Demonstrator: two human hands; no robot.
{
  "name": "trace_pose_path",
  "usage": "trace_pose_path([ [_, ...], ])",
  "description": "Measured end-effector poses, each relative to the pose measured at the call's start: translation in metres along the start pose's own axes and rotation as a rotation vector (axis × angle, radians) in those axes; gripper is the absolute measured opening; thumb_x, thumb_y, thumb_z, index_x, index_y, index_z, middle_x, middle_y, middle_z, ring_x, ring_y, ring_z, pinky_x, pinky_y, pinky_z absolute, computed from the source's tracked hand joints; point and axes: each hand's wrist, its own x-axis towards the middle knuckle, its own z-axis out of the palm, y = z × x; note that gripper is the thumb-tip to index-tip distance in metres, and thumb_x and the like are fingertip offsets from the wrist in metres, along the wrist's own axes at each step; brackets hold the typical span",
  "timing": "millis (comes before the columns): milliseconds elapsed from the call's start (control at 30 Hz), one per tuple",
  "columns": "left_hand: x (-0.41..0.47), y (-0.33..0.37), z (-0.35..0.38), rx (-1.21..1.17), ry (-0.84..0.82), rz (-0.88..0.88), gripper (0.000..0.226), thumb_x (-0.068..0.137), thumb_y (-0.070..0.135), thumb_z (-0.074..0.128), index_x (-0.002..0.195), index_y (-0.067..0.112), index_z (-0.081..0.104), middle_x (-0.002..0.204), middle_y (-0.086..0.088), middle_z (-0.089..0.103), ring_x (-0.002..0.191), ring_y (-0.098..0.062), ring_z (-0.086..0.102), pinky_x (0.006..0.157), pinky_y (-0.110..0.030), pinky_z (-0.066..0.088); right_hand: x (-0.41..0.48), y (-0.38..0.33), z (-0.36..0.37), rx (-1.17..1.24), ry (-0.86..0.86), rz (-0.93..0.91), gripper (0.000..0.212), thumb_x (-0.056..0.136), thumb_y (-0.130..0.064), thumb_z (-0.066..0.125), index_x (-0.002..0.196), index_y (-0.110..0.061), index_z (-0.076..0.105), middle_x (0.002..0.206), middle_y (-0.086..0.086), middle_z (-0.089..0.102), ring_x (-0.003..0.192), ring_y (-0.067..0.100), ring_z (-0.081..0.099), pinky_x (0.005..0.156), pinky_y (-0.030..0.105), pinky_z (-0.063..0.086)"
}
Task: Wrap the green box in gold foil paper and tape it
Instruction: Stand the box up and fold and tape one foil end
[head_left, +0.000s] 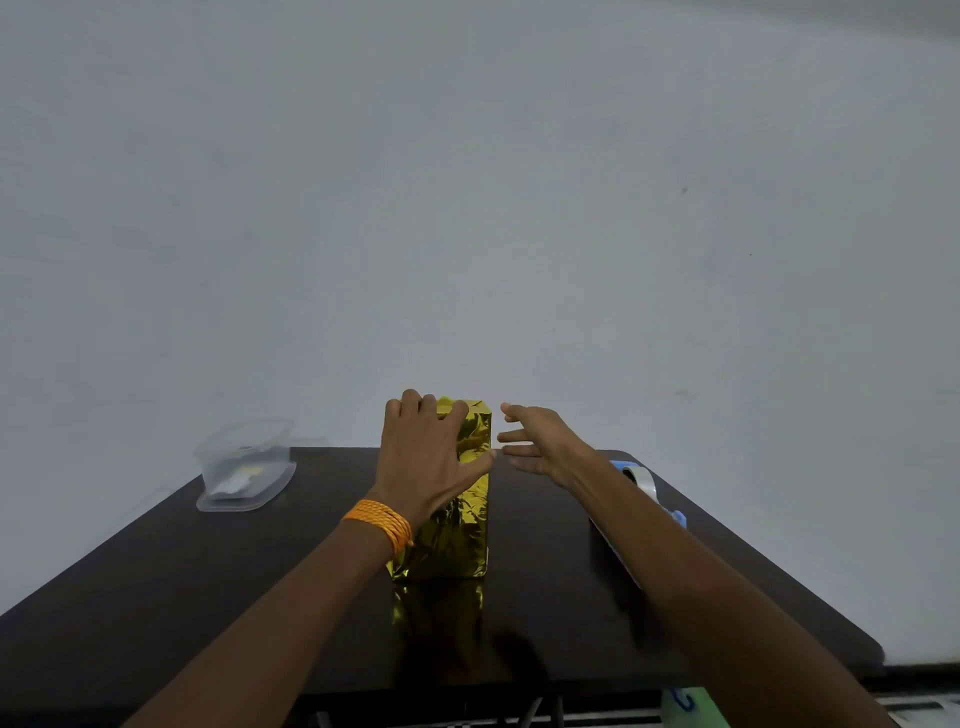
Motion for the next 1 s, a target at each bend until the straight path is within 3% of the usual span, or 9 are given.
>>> trace_pose_path([
  [133,0.000,-0.002,0.001,0.007,0.016,0.010,0.075,0.082,0.077,0.023,0.126,0.024,0.054,0.112,-0.008,0.061,0.103,-0.025,0.047,0.087,-0.042,0.035,-0.006,0.011,-0.019,-0.075,0.091,-0.077,0.026,0.097,-0.029,0.061,0.110,-0.006,0.060,0.092,0.009,0.064,0.078,0.018,0.056,0.060,0.025,0.044],
  [233,0.000,-0.002,0.001,0.008,0.026,0.020,0.075,0.081,0.077,0.023,0.124,0.024,0.056,0.110,-0.008,0.062,0.101,-0.025,0.048,0.086,-0.042,0.036,-0.011,0.018,-0.038,-0.166,0.189,-0.106,0.026,0.093,-0.025,0.065,0.102,0.000,0.067,0.082,0.008,0.066,0.069,0.015,0.057,0.057,0.024,0.044],
  [433,0.001,-0.003,0.005,0.012,0.048,0.044,0.075,0.081,0.076,0.025,0.121,0.022,0.058,0.103,-0.009,0.062,0.095,-0.025,0.048,0.082,-0.042,0.036,-0.029,0.032,-0.085,-0.511,0.443,-0.246,0.019,0.086,-0.018,0.067,0.084,0.000,0.073,0.082,0.011,0.073,0.072,0.017,0.064,0.068,0.032,0.053],
  [500,0.001,-0.004,0.006,0.017,0.053,0.049,0.074,0.081,0.076,0.026,0.121,0.021,0.058,0.103,-0.010,0.062,0.096,-0.026,0.048,0.082,-0.043,0.036,-0.034,0.035,-0.100,-0.648,0.549,-0.226,0.019,0.083,-0.016,0.064,0.086,0.000,0.072,0.086,0.015,0.073,0.071,0.023,0.066,0.065,0.033,0.054],
  [567,0.001,-0.004,0.006,0.018,0.058,0.051,0.074,0.081,0.075,0.028,0.121,0.021,0.059,0.103,-0.011,0.063,0.096,-0.027,0.049,0.082,-0.043,0.036,-0.038,0.038,-0.116,-0.738,0.613,-0.163,0.021,0.080,-0.016,0.061,0.092,-0.001,0.072,0.091,0.016,0.073,0.084,0.032,0.070,0.069,0.039,0.057],
  [633,0.001,-0.005,0.006,0.015,0.059,0.052,0.074,0.081,0.075,0.028,0.120,0.020,0.060,0.102,-0.011,0.063,0.095,-0.028,0.049,0.082,-0.044,0.036,-0.039,0.046,-0.130,-0.783,0.600,-0.071,0.025,0.081,-0.020,0.061,0.091,0.002,0.068,0.091,0.019,0.072,0.078,0.034,0.069,0.061,0.032,0.049],
  [733,0.000,-0.004,0.007,0.009,0.066,0.056,0.074,0.081,0.074,0.028,0.118,0.018,0.061,0.100,-0.013,0.063,0.093,-0.029,0.049,0.080,-0.044,0.036,-0.038,0.061,-0.145,-0.763,0.544,0.051,0.029,0.085,-0.033,0.062,0.071,-0.008,0.053,0.072,0.009,0.058,0.060,0.020,0.049,0.058,0.027,0.036],
  [933,0.000,-0.003,0.007,0.024,0.063,0.049,0.074,0.081,0.074,0.028,0.118,0.019,0.061,0.101,-0.013,0.063,0.094,-0.030,0.049,0.080,-0.043,0.035,-0.034,0.080,-0.155,-0.422,0.427,0.165,0.032,0.083,-0.030,0.071,0.093,-0.001,0.063,0.092,0.016,0.068,0.074,0.023,0.062,0.063,0.030,0.046],
  [1000,0.000,-0.003,0.007,0.023,0.069,0.047,0.074,0.081,0.073,0.028,0.117,0.018,0.061,0.100,-0.013,0.063,0.093,-0.030,0.048,0.079,-0.044,0.035,-0.035,0.082,-0.156,-0.394,0.448,0.160,0.028,0.083,-0.028,0.072,0.085,-0.003,0.059,0.085,0.015,0.064,0.066,0.020,0.057,0.055,0.027,0.042],
])
